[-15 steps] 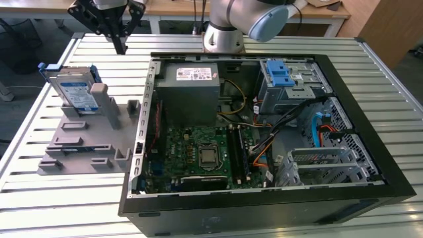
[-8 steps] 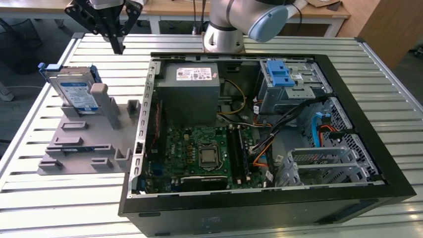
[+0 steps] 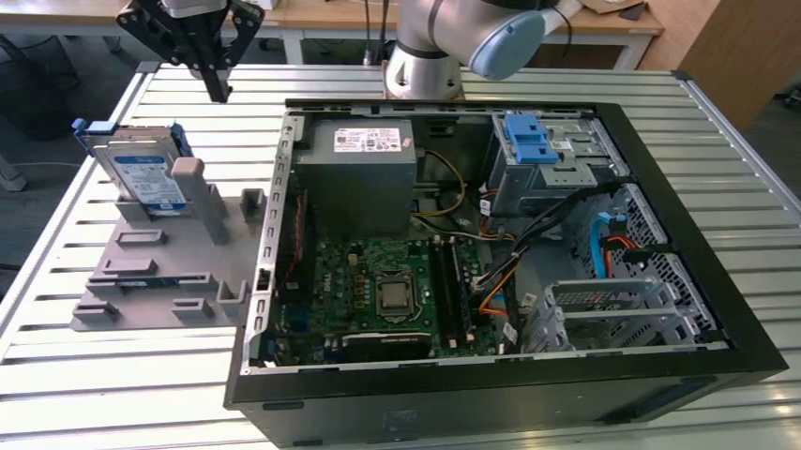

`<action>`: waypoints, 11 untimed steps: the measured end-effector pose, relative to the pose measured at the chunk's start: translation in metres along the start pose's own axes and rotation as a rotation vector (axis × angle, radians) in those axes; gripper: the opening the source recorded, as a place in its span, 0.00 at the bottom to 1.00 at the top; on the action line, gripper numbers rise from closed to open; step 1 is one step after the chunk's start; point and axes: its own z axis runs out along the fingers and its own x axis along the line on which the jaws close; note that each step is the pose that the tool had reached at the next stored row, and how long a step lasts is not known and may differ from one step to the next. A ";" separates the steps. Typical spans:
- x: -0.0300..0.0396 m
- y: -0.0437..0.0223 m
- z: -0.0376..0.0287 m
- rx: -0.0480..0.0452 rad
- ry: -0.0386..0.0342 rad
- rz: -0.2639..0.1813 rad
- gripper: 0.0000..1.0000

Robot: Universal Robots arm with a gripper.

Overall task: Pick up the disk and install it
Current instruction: 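Reach for the disk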

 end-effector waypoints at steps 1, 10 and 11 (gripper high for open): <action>0.0005 -0.0001 0.0000 0.0000 0.0000 0.000 0.11; 0.0043 -0.0003 0.0002 0.0000 0.0000 0.000 0.11; 0.0047 -0.0003 0.0003 0.0000 0.0000 0.000 0.11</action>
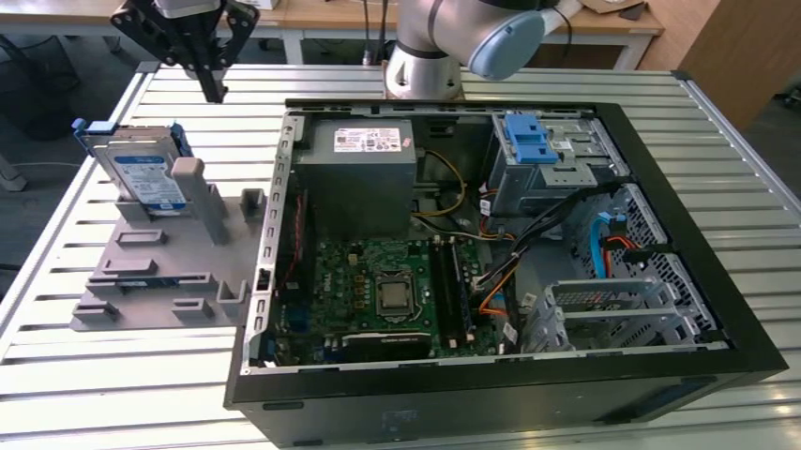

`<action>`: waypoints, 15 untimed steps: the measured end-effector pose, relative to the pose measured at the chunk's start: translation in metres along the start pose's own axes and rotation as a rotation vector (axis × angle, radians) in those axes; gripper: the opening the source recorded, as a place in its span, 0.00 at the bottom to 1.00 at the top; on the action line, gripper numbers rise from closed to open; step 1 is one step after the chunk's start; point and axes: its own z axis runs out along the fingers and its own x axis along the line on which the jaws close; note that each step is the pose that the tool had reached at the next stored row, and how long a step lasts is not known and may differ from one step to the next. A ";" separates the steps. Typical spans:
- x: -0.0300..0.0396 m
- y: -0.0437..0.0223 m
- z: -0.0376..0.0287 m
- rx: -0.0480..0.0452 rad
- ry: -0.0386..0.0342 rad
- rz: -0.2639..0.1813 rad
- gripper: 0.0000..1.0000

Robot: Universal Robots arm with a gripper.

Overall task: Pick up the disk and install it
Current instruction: 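Reach for the disk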

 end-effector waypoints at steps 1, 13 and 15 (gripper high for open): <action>0.0005 0.0000 0.0000 0.0000 0.0001 0.000 0.11; 0.0055 -0.0004 0.0002 0.0000 0.0000 0.000 0.11; 0.0058 -0.0004 0.0002 0.0000 0.0000 0.000 0.11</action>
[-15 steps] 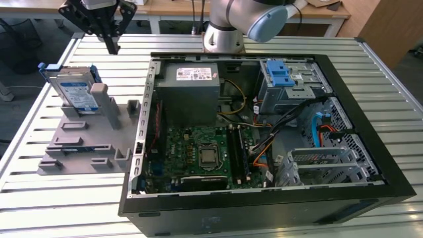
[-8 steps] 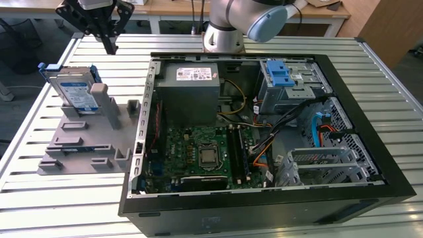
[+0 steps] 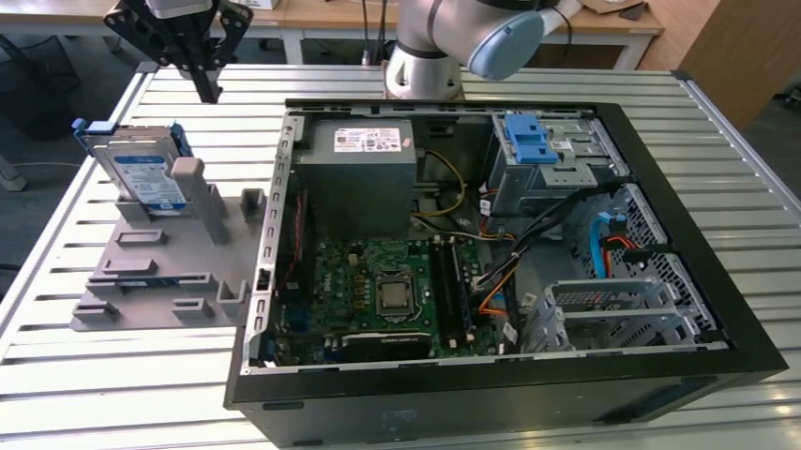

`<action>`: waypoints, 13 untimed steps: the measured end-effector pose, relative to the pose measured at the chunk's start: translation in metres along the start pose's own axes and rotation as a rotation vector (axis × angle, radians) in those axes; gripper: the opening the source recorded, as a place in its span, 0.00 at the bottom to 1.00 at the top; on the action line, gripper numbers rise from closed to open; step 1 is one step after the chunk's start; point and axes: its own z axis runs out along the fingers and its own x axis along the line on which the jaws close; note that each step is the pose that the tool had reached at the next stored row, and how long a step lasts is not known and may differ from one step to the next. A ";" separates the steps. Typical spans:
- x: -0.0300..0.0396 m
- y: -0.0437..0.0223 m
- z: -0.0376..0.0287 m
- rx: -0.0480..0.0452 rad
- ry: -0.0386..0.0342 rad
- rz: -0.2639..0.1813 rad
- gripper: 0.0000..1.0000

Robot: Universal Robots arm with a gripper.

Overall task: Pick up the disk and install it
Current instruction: 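Reach for the disk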

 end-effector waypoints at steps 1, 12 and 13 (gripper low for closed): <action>0.0006 0.0000 0.0000 0.0000 0.0000 0.000 0.11; 0.0075 -0.0005 -0.0001 0.0000 0.0000 0.000 0.11; 0.0081 -0.0006 -0.0001 0.0000 0.0000 0.000 0.11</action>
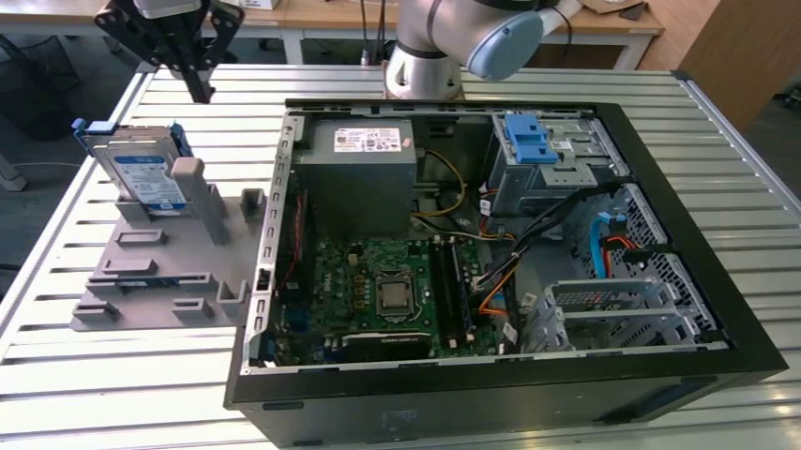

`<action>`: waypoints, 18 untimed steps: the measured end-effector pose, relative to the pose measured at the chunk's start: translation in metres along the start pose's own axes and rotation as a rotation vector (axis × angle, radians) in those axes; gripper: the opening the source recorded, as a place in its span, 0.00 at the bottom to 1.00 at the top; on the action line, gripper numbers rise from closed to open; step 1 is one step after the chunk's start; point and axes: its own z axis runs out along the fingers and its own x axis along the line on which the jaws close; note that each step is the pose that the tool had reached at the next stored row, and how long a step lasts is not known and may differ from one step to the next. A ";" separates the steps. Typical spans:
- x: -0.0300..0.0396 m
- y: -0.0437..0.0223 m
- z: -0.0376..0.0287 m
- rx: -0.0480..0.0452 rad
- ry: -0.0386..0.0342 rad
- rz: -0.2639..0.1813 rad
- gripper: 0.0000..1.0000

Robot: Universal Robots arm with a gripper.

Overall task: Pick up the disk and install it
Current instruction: 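Reach for the disk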

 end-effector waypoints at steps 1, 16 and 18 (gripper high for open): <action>0.0005 0.0000 0.0000 0.0000 0.0000 0.000 0.11; 0.0119 -0.0008 0.0007 0.0001 0.0003 0.000 0.11; 0.0139 -0.0009 0.0010 0.0001 0.0003 0.000 0.11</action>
